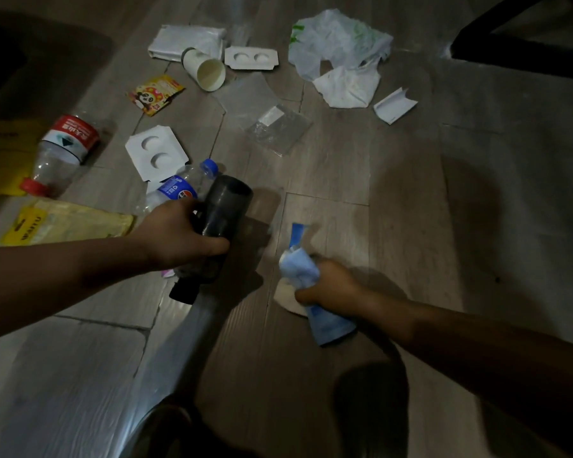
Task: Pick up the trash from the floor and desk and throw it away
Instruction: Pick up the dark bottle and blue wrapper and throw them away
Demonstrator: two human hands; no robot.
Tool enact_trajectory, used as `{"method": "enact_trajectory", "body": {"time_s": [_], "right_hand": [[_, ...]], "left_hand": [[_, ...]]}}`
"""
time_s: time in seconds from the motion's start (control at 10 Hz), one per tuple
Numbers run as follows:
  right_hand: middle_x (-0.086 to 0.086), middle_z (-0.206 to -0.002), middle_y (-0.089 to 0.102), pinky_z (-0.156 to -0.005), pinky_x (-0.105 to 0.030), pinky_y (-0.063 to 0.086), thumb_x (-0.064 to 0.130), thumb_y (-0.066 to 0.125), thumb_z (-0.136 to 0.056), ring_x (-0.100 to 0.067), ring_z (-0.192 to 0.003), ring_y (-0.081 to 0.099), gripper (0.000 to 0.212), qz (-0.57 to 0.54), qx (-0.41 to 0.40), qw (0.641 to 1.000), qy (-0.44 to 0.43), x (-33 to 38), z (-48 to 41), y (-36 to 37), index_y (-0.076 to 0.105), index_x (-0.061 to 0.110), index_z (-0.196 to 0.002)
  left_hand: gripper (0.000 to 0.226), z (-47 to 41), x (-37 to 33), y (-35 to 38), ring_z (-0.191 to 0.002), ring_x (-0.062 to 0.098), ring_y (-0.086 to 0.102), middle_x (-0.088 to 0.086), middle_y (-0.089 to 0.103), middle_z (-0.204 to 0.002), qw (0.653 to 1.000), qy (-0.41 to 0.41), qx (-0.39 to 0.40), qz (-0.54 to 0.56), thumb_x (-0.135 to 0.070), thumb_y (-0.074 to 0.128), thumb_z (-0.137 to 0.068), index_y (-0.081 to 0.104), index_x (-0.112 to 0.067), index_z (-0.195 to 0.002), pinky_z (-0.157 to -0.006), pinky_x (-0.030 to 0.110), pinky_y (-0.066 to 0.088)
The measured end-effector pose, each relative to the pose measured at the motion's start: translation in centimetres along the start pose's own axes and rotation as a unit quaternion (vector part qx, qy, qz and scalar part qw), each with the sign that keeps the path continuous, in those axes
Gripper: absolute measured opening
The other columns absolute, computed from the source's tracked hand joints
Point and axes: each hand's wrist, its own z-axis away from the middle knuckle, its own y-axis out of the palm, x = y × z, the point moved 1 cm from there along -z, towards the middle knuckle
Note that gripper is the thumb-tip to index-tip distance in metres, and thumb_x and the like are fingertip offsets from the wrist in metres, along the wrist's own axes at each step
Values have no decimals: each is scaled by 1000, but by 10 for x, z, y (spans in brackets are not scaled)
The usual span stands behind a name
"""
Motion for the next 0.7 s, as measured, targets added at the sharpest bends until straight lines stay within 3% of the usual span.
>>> {"method": "enact_trajectory", "body": {"time_s": [0.1, 0.2, 0.3, 0.5, 0.7], "right_hand": [[2, -74, 64, -76, -20, 55, 15, 70, -81, 1, -68, 62, 13, 31, -247, 911, 329, -16, -4, -22, 57, 17, -78], [7, -65, 65, -55, -21, 48, 19, 75, -71, 2, -56, 62, 17, -65, -163, 968, 179, 3, 4, -40, 59, 24, -74], [12, -52, 61, -46, -12, 41, 15, 75, -71, 4, -48, 57, 21, -107, -174, 971, 126, 10, 6, -70, 57, 24, -65], [6, -60, 61, -44, -7, 40, 20, 73, -75, 4, -52, 61, 18, -126, -279, 946, 107, 51, 18, -140, 56, 22, -69], [5, -69, 64, -42, -8, 43, 20, 75, -75, 3, -60, 64, 16, -173, -381, 899, 127, 133, 84, -214, 59, 20, -74]], "left_hand": [[65, -1, -4, 1, -85, 9, 57, -5, 56, -97, 1000, -4, 8, 23, -35, 76, -73, 46, -19, -128, -61, 17, 39], [65, -3, -14, 5, -79, 1, 52, -14, 51, -88, 999, -6, -6, 52, -34, 77, -73, 46, -19, -128, -58, 14, 38], [68, -8, -32, 4, -72, -3, 53, -18, 51, -83, 998, 7, -25, 55, -32, 78, -72, 46, -18, -130, -51, 8, 37], [64, -35, -104, -26, -73, -4, 53, -15, 56, -84, 996, 47, -57, 57, -32, 81, -66, 53, -19, -122, -55, 9, 37], [49, -5, -206, -99, -74, -4, 53, -17, 54, -83, 986, 67, -74, 134, -30, 81, -66, 51, -27, -105, -57, 15, 40]]}}
